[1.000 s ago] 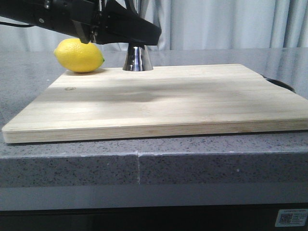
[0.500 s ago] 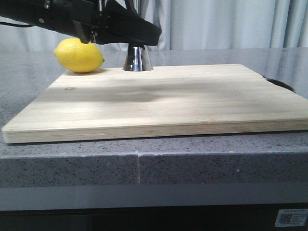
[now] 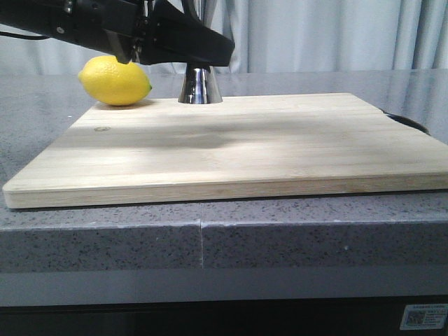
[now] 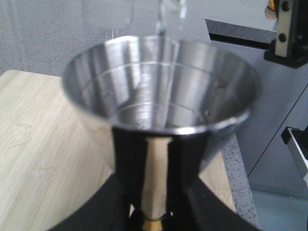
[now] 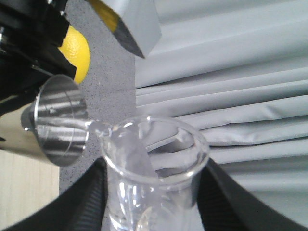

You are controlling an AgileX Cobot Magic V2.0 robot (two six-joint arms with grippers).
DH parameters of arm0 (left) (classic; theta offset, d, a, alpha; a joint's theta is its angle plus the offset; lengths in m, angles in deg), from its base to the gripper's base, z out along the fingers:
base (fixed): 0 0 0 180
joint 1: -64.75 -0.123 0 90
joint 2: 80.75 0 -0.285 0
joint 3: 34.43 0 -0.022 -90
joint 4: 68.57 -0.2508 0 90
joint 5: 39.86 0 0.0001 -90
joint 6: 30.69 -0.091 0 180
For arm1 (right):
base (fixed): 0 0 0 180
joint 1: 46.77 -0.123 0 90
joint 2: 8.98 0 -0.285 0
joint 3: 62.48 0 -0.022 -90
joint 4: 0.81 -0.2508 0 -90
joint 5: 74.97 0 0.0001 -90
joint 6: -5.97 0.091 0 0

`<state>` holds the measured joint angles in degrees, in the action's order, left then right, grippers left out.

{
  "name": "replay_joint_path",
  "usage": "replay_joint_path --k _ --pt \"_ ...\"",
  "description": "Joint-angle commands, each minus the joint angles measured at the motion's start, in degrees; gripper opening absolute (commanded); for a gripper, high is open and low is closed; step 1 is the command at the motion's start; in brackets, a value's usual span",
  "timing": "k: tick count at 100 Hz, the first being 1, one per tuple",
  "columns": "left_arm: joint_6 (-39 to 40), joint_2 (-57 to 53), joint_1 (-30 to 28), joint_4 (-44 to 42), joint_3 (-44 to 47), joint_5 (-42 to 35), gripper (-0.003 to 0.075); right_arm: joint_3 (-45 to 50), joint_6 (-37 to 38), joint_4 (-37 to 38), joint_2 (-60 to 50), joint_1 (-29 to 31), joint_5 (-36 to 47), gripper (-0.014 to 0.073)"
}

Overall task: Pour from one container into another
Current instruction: 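Tilt the beaker with the right gripper, pouring liquid into the jigger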

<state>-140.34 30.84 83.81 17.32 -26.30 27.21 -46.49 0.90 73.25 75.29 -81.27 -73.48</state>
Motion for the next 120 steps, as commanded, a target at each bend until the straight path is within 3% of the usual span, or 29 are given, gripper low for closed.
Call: replay_joint_path --k 1,120 --pt "0.4 -3.2 0.4 4.1 -1.6 5.6 -0.0002 -2.2 0.1 1.7 -2.3 0.1 1.2 0.0246" --pt "0.4 -3.2 0.4 4.1 -1.6 5.6 -0.0002 -2.2 0.1 11.5 -2.3 0.1 0.3 0.0246"
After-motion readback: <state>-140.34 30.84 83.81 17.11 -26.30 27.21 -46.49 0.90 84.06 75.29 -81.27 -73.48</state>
